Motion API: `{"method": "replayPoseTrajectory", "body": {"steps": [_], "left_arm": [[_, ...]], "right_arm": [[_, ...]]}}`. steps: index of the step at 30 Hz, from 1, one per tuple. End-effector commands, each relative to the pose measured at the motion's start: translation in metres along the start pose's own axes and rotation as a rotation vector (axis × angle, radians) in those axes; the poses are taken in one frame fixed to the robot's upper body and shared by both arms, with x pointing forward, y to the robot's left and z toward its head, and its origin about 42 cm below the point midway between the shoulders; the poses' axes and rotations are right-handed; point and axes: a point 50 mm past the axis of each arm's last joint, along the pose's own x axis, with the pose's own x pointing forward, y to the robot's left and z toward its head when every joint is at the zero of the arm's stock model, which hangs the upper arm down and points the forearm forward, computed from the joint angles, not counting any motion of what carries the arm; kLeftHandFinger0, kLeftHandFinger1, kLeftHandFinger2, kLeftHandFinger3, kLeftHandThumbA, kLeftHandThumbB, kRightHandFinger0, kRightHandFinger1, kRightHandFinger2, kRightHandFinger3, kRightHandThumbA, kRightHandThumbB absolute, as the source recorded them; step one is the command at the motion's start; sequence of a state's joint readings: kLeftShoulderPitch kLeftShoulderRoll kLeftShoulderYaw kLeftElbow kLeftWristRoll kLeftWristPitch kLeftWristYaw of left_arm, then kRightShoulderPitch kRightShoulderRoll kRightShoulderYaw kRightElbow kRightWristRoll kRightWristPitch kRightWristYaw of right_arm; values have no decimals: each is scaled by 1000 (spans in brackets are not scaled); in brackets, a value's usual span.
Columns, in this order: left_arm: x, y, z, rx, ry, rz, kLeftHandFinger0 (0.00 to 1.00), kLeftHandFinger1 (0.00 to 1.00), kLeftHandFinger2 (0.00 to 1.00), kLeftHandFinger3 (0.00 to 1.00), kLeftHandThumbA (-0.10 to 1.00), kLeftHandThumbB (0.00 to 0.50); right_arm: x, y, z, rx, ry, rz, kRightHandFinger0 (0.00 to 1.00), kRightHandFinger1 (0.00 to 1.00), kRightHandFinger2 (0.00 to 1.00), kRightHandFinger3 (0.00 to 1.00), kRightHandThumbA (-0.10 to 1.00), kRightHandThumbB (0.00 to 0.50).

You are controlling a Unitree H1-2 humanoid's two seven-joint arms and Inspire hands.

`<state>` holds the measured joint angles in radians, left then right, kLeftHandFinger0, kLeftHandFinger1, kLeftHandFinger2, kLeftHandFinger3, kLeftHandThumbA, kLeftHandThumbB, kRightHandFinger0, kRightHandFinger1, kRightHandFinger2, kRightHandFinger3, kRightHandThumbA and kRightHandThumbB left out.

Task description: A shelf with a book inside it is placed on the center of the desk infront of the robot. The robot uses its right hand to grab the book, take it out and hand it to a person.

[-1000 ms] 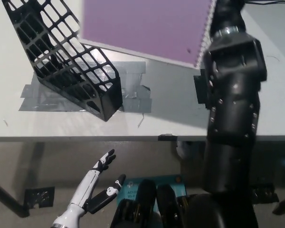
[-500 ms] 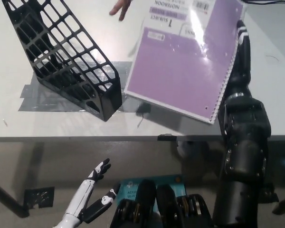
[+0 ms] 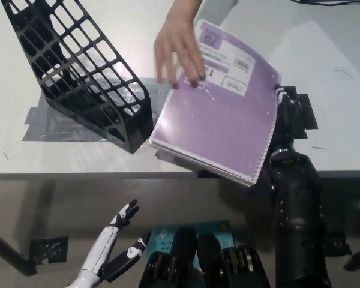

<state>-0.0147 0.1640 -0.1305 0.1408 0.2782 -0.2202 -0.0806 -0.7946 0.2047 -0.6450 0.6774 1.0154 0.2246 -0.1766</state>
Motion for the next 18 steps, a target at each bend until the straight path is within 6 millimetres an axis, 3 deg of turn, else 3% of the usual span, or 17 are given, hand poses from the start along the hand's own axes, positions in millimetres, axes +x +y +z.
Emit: {"method": "replayPoseTrajectory", "body": {"steps": [1, 4, 9, 10, 11, 12, 13, 14, 15, 16, 17, 18], "left_arm": [[1, 9, 8, 0, -62, 38, 1000, 1000, 1000, 1000, 660, 353], [7, 13, 11, 16, -72, 39, 1000, 1000, 1000, 1000, 663, 351], [8, 13, 11, 22, -77, 40, 1000, 1000, 1000, 1000, 661, 356], [8, 13, 11, 18, -77, 40, 1000, 1000, 1000, 1000, 659, 356], [8, 13, 11, 16, -78, 39, 1000, 1000, 1000, 1000, 657, 355], [8, 13, 11, 11, -81, 39, 1000, 1000, 1000, 1000, 643, 350], [8, 13, 12, 10, -84, 38, 1000, 1000, 1000, 1000, 634, 346], [9, 13, 12, 11, -88, 37, 1000, 1000, 1000, 1000, 633, 346], [9, 12, 12, 13, -86, 37, 1000, 1000, 1000, 1000, 634, 352], [9, 12, 12, 12, -85, 36, 1000, 1000, 1000, 1000, 634, 352], [9, 13, 12, 12, -83, 37, 1000, 1000, 1000, 1000, 640, 362], [9, 13, 12, 12, -82, 38, 1000, 1000, 1000, 1000, 640, 362]], "right_arm": [[12, 53, -5, 14, -39, 183, 0, 152, 564, 1000, -100, 42], [15, 65, -5, 14, -51, 206, 0, 149, 573, 1000, -100, 42], [14, 70, -4, -2, -48, 224, 0, 158, 587, 1000, -100, 37], [14, 69, -4, -26, -56, 225, 0, 186, 607, 1000, -100, 88], [13, 69, -4, -43, -64, 225, 0, 191, 613, 1000, -100, 97], [12, 69, -4, -76, -79, 230, 7, 257, 665, 938, -47, 154], [11, 68, -4, -96, -89, 257, 424, 733, 1000, 1000, 233, 277], [9, 68, -4, -119, -100, 291, 535, 802, 1000, 1000, 240, 262], [5, 69, -5, -156, -81, 377, 1000, 1000, 1000, 1000, 561, 384], [4, 70, -6, -173, -69, 416, 1000, 1000, 1000, 1000, 561, 384], [2, 72, -6, -181, -55, 452, 1000, 1000, 1000, 1000, 614, 464], [1, 73, -6, -184, -47, 470, 1000, 1000, 1000, 1000, 614, 464]]}}
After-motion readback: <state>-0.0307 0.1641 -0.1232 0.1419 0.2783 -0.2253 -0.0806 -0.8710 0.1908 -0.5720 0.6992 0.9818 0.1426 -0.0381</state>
